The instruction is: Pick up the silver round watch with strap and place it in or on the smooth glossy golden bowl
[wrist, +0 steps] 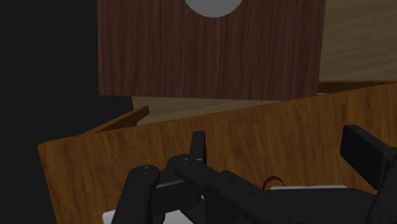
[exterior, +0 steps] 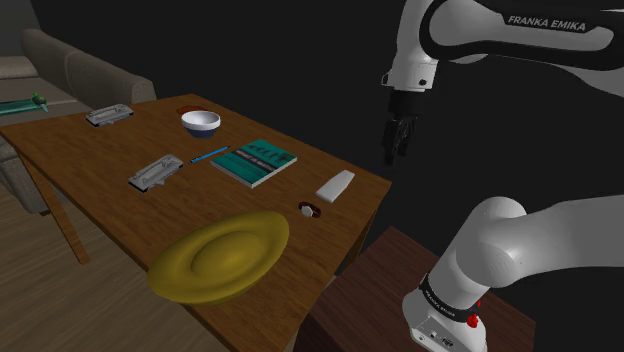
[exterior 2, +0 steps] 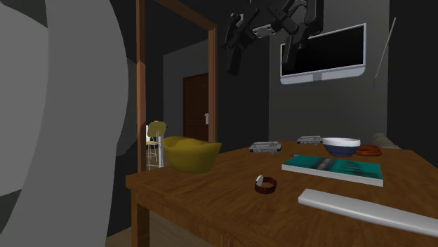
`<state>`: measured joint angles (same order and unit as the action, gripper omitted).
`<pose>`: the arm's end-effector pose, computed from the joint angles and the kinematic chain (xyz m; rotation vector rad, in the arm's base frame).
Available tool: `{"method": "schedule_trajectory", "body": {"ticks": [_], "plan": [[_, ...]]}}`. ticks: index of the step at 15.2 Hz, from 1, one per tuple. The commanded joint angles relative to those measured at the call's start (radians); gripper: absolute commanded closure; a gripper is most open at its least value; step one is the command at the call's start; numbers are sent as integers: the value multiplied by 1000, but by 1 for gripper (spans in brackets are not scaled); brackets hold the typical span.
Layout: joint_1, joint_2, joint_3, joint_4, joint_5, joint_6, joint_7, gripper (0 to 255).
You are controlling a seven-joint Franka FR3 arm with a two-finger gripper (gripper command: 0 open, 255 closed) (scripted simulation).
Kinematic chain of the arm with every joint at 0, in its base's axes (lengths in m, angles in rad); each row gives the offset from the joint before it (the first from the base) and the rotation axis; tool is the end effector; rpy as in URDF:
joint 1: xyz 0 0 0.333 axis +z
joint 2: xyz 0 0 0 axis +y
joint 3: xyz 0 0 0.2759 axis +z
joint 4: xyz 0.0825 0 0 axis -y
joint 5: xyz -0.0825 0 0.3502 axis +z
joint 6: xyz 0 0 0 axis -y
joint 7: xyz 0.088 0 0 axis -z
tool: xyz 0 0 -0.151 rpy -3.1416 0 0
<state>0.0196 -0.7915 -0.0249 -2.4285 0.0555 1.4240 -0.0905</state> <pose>0.2707 0.0070 0.4789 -3.0388 -0.1471 0.3203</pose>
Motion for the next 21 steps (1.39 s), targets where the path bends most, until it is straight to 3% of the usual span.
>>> {"method": "schedule_trajectory", "body": {"ticks": [1, 10, 21], "plan": [[0, 0, 0, 0, 0, 0, 0, 0], [52, 244, 84, -34, 39, 308, 24, 0], [93, 593, 169, 49, 30, 607, 66, 0]]}}
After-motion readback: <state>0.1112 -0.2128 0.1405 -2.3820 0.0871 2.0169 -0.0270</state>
